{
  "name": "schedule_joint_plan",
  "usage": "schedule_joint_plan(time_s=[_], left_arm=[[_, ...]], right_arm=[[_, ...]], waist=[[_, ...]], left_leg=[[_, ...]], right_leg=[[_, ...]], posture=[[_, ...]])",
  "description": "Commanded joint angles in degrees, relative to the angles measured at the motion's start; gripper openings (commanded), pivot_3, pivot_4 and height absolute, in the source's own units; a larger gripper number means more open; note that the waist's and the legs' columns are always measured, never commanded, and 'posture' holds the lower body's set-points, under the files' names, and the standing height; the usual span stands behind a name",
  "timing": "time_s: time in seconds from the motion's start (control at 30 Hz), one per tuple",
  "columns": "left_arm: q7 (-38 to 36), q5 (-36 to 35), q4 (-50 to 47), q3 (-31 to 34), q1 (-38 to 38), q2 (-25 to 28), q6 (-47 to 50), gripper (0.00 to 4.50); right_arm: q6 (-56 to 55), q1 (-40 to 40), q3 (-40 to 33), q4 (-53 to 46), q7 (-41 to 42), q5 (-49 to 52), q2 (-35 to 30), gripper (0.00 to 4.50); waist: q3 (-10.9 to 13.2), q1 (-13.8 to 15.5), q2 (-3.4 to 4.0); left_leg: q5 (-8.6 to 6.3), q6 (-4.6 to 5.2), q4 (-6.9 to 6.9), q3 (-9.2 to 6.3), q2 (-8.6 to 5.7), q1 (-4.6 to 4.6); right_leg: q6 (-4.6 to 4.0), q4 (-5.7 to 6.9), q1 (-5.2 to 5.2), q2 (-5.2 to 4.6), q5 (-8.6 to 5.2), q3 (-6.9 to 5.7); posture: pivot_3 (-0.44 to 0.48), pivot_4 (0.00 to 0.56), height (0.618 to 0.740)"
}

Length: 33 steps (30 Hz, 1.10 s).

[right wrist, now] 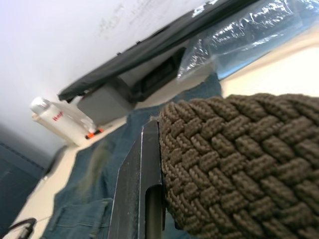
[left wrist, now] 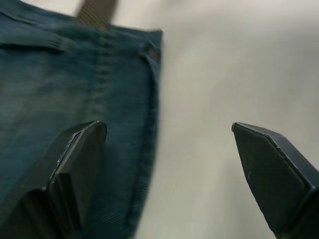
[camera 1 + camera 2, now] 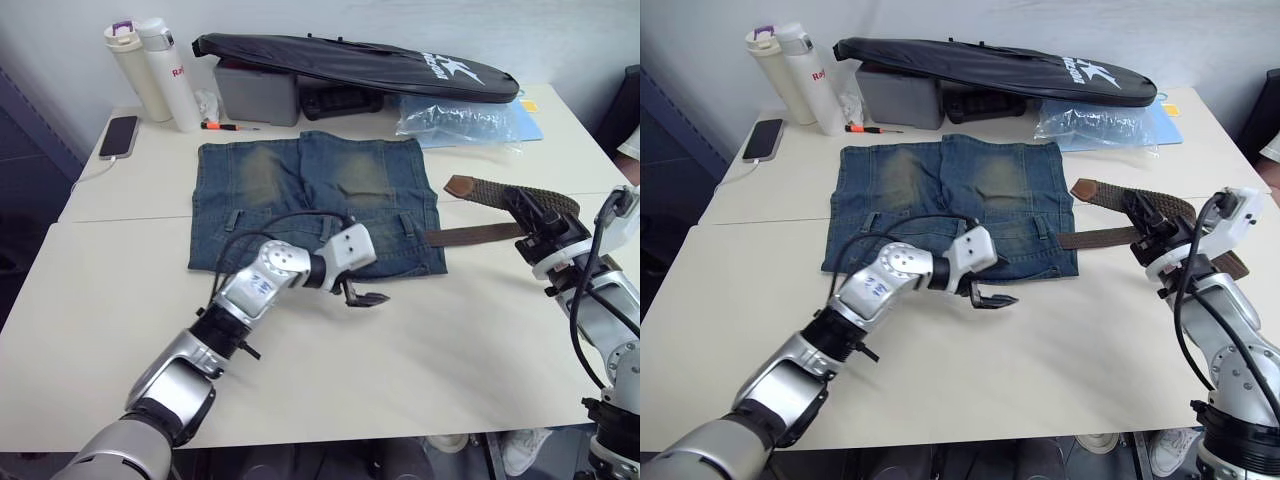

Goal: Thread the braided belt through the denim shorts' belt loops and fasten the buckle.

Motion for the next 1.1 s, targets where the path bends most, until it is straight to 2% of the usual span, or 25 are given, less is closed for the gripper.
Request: schedule_joint_plan(time_s=[0.03,0.13,0.2,0.27,0.4,0.5,0.63,0.8,1.07,1.1], left_arm=[[0.8,4.97,8.25,0.64,-4.54,-3.01,-7.52,4.43],[1.47,7.11,17.39,1.61,-7.26,-7.0,-11.5,4.43],[1.08,7.91,21.21,2.31,-8.15,-8.74,-12.82,3.91],[-0.45,8.85,23.56,2.35,-8.39,-9.74,-13.74,3.19],[-3.96,9.54,24.61,2.99,-7.88,-10.74,-14.22,1.44],[-11.12,6.81,17.54,3.51,-4.86,-9.62,-14.29,0.09],[-18.79,4.97,6.05,2.96,-0.06,-5.52,-6.54,0.03],[-23.98,1.68,-8.77,3.34,5.51,0.6,3.95,0.03],[-21.38,-1.24,-14.92,6.3,7.18,1.59,12.78,0.03],[-21.21,-2.4,-15.62,7.4,7.05,1.46,14.78,0.84]], right_arm=[[-0.39,-0.08,-1.08,-4.31,-1.84,0.03,0.59,0.0],[-0.95,2.09,-1.59,-6.92,-3.06,-0.68,1.44,0.0],[-1.12,2.98,-1.68,-8.25,-3.64,-0.63,1.84,0.0],[-1.23,3.69,-1.65,-9.35,-4.2,-0.58,1.92,0.0],[-1.27,4.21,-1.84,-10.34,-4.79,-0.36,1.59,0.0],[-0.04,4.65,-2.72,-10.22,-4.9,0.56,-0.29,0.0],[2.48,5.75,-3.41,-10.15,-4.47,3.13,-3.55,0.0],[6.86,9.06,-3.83,-10.8,-3.94,8.07,-8.04,0.0],[9.82,15.75,-3.66,-13.23,-3.0,15.67,-10.61,0.0],[10.05,16.53,-3.8,-13.66,-3.05,16.85,-11.11,0.0]], waist=[[0.0,0.07,0.0],[0.04,0.15,-0.07],[0.07,0.13,-0.11],[0.09,0.06,-0.15],[0.1,0.16,-0.17],[0.08,0.12,-0.13],[-0.01,0.09,0.02],[-0.02,-0.07,0.04],[0.05,0.08,-0.09],[0.07,0.0,-0.11]], left_leg=[[0.02,0.03,-0.01,0.0,0.0,-0.01],[0.05,0.12,0.0,0.02,0.0,0.0],[0.04,0.14,0.01,0.05,-0.01,-0.01],[0.03,0.16,0.01,0.06,-0.01,-0.01],[0.03,0.16,0.01,0.06,-0.01,0.02],[0.03,0.16,0.01,0.07,-0.01,0.01],[0.03,0.16,0.0,0.07,-0.01,0.0],[0.02,0.2,0.02,0.09,0.01,0.03],[-0.2,0.68,0.35,0.08,0.02,0.0],[-0.2,0.69,0.36,0.08,0.02,0.01]], right_leg=[[0.01,0.01,-0.01,0.0,0.01,0.0],[0.06,-0.03,0.02,0.0,0.07,0.0],[0.12,-0.06,0.03,-0.01,0.1,0.03],[0.14,-0.07,0.03,0.0,0.12,0.04],[0.14,-0.04,0.04,0.0,0.12,0.04],[0.14,-0.04,0.04,-0.01,0.12,0.05],[0.14,-0.04,0.01,0.0,0.12,0.06],[0.1,0.02,0.03,0.0,0.11,0.1],[-0.05,-0.01,0.06,0.0,0.17,0.15],[-0.06,-0.01,0.06,0.0,0.16,0.15]], posture=[[0.0,0.15,0.74],[0.0,0.15,0.74],[0.0,0.15,0.74],[0.0,0.15,0.74],[0.0,0.15,0.74],[0.0,0.15,0.74],[0.0,0.15,0.74],[0.0,0.15,0.74],[0.0,0.15,0.74],[0.0,0.15,0.74]])
